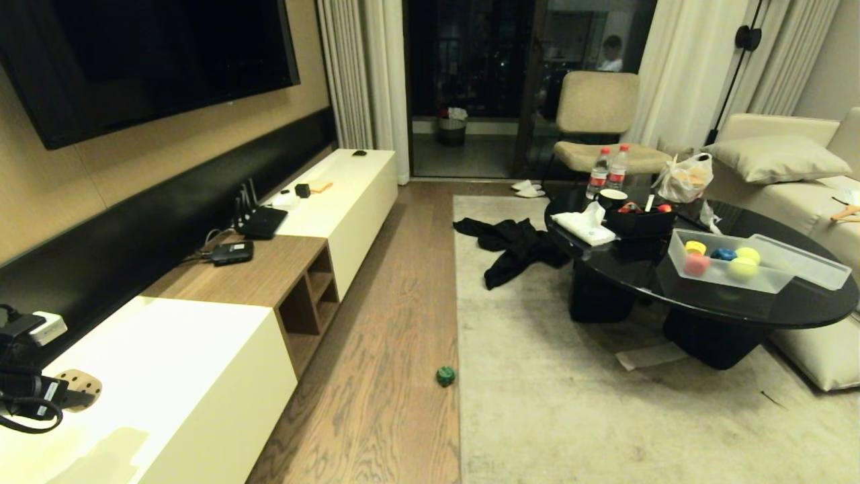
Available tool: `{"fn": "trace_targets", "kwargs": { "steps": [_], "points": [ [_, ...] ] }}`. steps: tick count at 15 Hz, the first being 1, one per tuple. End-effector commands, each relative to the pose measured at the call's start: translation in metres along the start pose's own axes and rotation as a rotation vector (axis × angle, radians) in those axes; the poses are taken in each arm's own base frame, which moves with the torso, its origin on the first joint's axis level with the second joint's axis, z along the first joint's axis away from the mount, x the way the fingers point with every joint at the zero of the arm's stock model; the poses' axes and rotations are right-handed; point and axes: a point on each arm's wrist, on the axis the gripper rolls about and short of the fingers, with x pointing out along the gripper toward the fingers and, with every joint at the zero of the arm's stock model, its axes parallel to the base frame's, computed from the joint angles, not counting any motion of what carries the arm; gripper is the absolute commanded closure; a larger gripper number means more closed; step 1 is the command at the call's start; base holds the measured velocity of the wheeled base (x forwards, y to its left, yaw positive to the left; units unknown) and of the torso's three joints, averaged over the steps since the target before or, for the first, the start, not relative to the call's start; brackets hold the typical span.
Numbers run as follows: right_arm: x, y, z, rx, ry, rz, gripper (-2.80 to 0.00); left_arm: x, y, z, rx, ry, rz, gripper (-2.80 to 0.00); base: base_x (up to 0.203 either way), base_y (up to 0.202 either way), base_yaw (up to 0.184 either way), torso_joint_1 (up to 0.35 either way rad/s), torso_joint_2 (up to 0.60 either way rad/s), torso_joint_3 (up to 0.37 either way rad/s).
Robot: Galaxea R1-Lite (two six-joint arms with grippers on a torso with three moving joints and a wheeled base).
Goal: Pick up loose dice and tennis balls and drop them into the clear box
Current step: Put the toys in the box
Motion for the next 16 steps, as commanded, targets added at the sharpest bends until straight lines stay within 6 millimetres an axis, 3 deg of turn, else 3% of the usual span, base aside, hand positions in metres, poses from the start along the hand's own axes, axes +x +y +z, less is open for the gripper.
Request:
{"fn": "trace_targets", "kwargs": {
  "steps": [1, 16],
  "points": [
    [0.0001, 0.0, 0.0, 0.0, 0.001, 0.001, 0.0, 0.0001, -0.0001, -0.0003, 0.003, 0.0, -0.001, 0.0, 0.0, 0.0, 0.0, 0.0, 0.0, 0.0],
    [0.0001, 0.0, 0.0, 0.0, 0.0, 0.001, 0.0, 0.0047, 0.0, -0.0028, -0.002, 0.012, -0.008, 0.0, 0.0, 0.0, 0.0, 0.0, 0.0, 0.0]
  ]
}}
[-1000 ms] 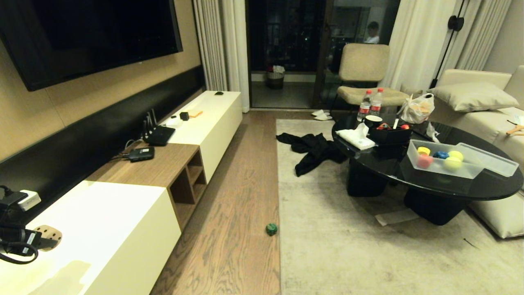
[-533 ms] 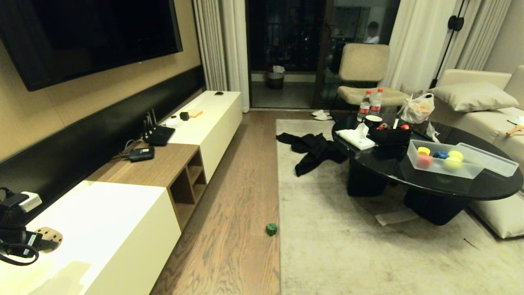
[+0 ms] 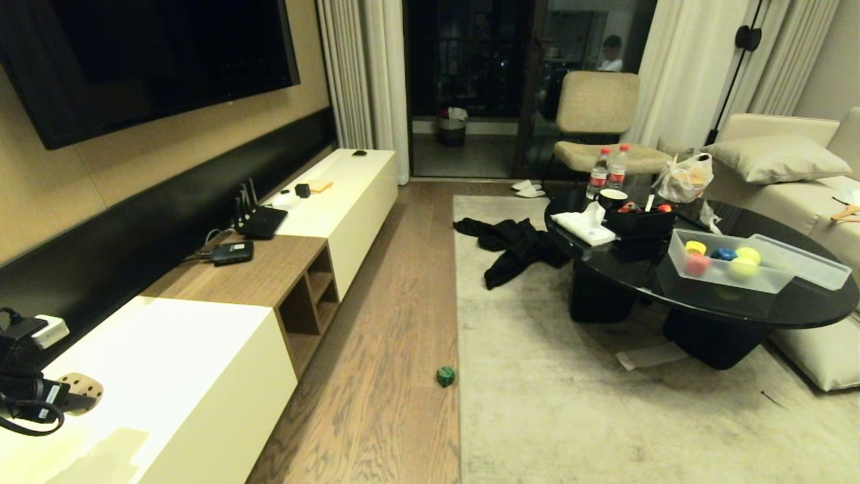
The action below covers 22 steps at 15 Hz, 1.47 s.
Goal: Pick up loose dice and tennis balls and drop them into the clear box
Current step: Put the toys in the box
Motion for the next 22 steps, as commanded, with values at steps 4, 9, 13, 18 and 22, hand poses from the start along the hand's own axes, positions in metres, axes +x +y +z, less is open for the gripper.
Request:
{"fn": "trace_targets", "kwargs": {
  "steps": [4, 9, 13, 18, 22],
  "points": [
    [0.0001, 0.0, 0.0001, 0.001, 0.0, 0.0, 0.0, 0.0015, 0.0004, -0.0003, 0.004, 0.001, -0.002, 0.0, 0.0, 0.0, 0.0, 0.0, 0.0, 0.0],
    [0.0001, 0.0, 0.0001, 0.001, 0.0, 0.0, 0.0, 0.002, 0.0002, -0.0005, 0.002, 0.003, -0.004, 0.0, 0.0, 0.0, 0.0, 0.0, 0.0, 0.0],
    [0.0001, 0.0, 0.0001, 0.001, 0.0, 0.0, 0.0, 0.0022, 0.0, -0.0005, 0.004, 0.004, -0.005, 0.0, 0.0, 0.0, 0.0, 0.0, 0.0, 0.0],
    [0.0001, 0.0, 0.0001, 0.012, 0.0, 0.0, 0.0, 0.0009, -0.0004, -0.0002, 0.003, 0.0, -0.005, 0.0, 0.0, 0.0, 0.0, 0.0, 0.0, 0.0],
    [0.0001, 0.0, 0.0001, 0.012, 0.0, 0.0, 0.0, -0.0047, -0.0011, 0.0015, 0.008, -0.013, 0.003, 0.0, 0.0, 0.0, 0.0, 0.0, 0.0, 0.0]
  ]
}}
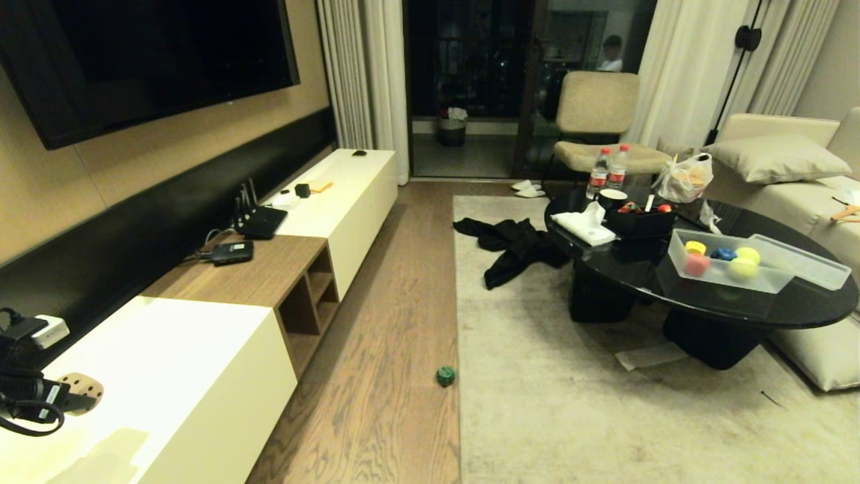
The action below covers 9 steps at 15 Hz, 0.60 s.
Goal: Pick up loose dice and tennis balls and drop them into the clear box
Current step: Put the toys in the box
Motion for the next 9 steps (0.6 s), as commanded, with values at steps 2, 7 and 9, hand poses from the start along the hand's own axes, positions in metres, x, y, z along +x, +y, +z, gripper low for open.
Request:
{"fn": "trace_targets", "kwargs": {
  "steps": [2, 7, 9],
  "points": [
    [0.0, 0.0, 0.0, 0.0, 0.001, 0.0, 0.0, -0.014, -0.002, 0.004, 0.014, -0.033, 0.016, 0.0, 0.0, 0.0, 0.0, 0.0, 0.0, 0.0],
    [0.0, 0.0, 0.0, 0.0, 0.001, 0.001, 0.0, -0.032, -0.02, 0.019, 0.025, -0.099, 0.005, 0.0, 0.0, 0.0, 0.0, 0.0, 0.0, 0.0],
    [0.0, 0.0, 0.0, 0.002, 0.001, 0.0, 0.0, -0.04, -0.028, 0.025, 0.035, -0.118, -0.003, 0.0, 0.0, 0.0, 0.0, 0.0, 0.0, 0.0]
  ]
}}
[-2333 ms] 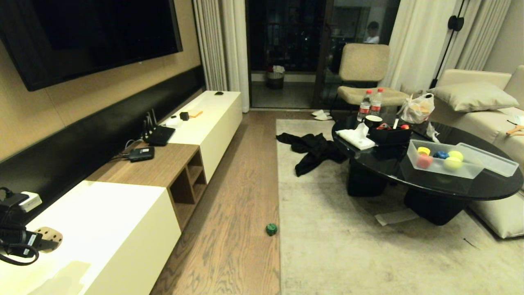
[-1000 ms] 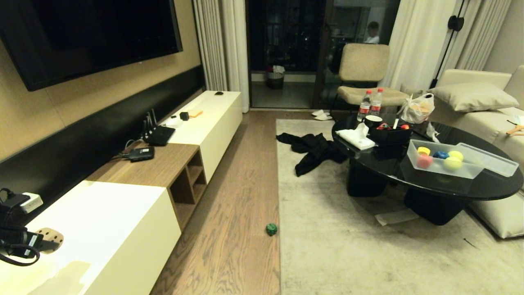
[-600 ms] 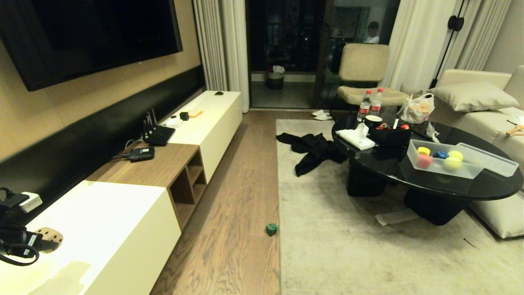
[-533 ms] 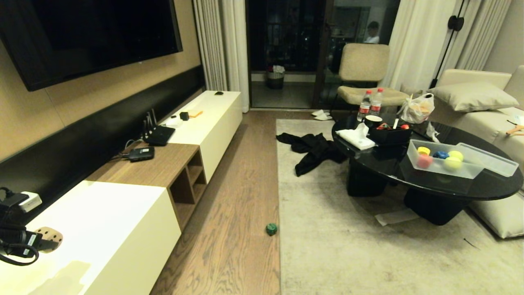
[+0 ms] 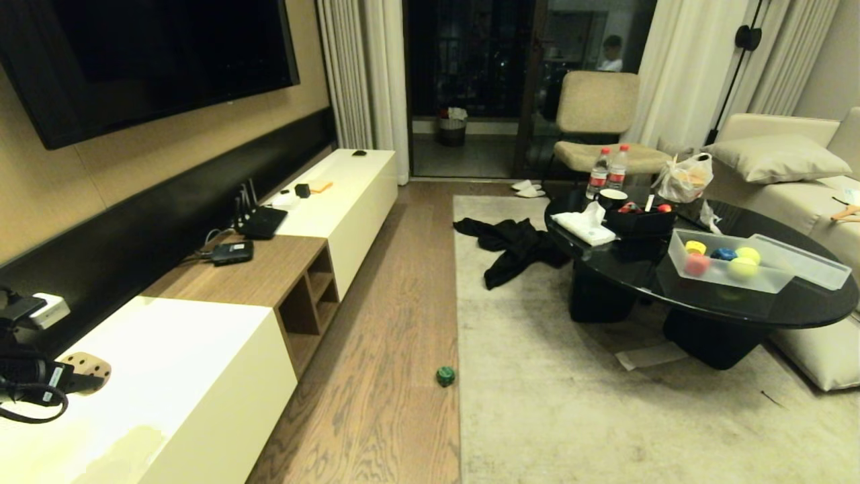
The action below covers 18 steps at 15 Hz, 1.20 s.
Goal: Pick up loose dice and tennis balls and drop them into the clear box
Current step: Put the toys in the box
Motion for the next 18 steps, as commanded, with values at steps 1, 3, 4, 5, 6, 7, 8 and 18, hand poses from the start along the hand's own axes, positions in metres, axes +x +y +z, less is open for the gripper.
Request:
{"fn": "trace_targets", "kwargs": {
  "steps": [1, 3, 4, 5, 6, 7, 8, 18],
  "points": [
    [0.0, 0.0, 0.0, 0.005, 0.001, -0.001, 0.0, -0.012, -0.01, 0.009, 0.017, -0.035, -0.005, 0.0, 0.0, 0.0, 0.0, 0.0, 0.0, 0.0],
    [0.0, 0.0, 0.0, 0.005, 0.001, -0.001, 0.0, -0.016, -0.02, 0.015, 0.001, -0.052, -0.023, 0.0, 0.0, 0.0, 0.0, 0.0, 0.0, 0.0],
    [0.0, 0.0, 0.0, 0.005, 0.001, 0.001, 0.0, -0.018, -0.028, 0.019, -0.003, -0.062, -0.038, 0.0, 0.0, 0.0, 0.0, 0.0, 0.0, 0.0],
    [0.0, 0.0, 0.0, 0.005, 0.001, -0.001, 0.0, -0.018, -0.036, 0.021, -0.003, -0.067, -0.058, 0.0, 0.0, 0.0, 0.0, 0.0, 0.0, 0.0],
    [0.0, 0.0, 0.0, 0.006, 0.001, -0.001, 0.0, -0.019, -0.045, 0.024, 0.0, -0.072, -0.078, 0.0, 0.0, 0.0, 0.0, 0.0, 0.0, 0.0],
    [0.0, 0.0, 0.0, 0.006, 0.001, 0.0, 0.0, -0.02, -0.055, 0.026, 0.005, -0.076, -0.101, 0.0, 0.0, 0.0, 0.0, 0.0, 0.0, 0.0],
    [0.0, 0.0, 0.0, 0.006, 0.001, 0.001, 0.0, -0.02, -0.066, 0.029, 0.01, -0.08, -0.129, 0.0, 0.0, 0.0, 0.0, 0.0, 0.0, 0.0],
    [0.0, 0.0, 0.0, 0.006, 0.001, -0.001, 0.0, -0.027, -0.104, 0.029, 0.03, -0.083, -0.216, 0.0, 0.0, 0.0, 0.0, 0.0, 0.0, 0.0]
  ]
}}
